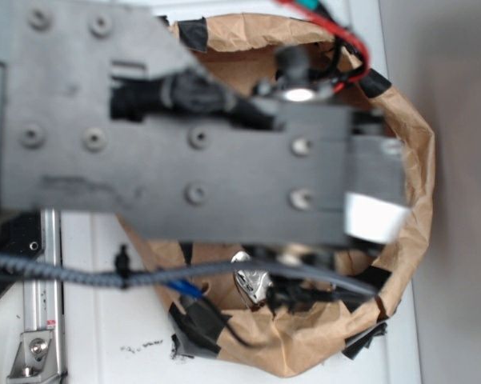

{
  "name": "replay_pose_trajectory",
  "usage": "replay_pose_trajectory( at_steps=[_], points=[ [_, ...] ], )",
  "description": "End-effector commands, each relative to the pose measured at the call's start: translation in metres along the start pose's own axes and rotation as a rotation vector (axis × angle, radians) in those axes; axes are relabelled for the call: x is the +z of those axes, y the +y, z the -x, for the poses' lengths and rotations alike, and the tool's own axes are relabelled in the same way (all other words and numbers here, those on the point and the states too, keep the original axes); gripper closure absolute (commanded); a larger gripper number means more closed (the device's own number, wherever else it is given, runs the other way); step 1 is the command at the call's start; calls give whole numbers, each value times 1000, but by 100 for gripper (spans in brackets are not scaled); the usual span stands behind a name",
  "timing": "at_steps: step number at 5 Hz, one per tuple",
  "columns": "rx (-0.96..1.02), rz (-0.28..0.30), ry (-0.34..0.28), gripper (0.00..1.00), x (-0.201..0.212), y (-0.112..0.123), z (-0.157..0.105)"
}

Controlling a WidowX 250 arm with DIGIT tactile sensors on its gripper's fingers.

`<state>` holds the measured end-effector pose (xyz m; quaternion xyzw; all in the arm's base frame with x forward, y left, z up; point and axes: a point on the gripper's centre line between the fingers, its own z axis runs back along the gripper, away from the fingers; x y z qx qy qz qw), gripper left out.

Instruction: Grab the gray animal.

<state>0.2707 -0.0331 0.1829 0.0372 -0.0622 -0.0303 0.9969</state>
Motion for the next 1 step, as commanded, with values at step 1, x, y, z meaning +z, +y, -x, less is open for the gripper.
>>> replay_pose_trajectory(
  at_steps=[1],
  points=[
    [337, 2, -254, 100, 36, 8, 23]
  ],
)
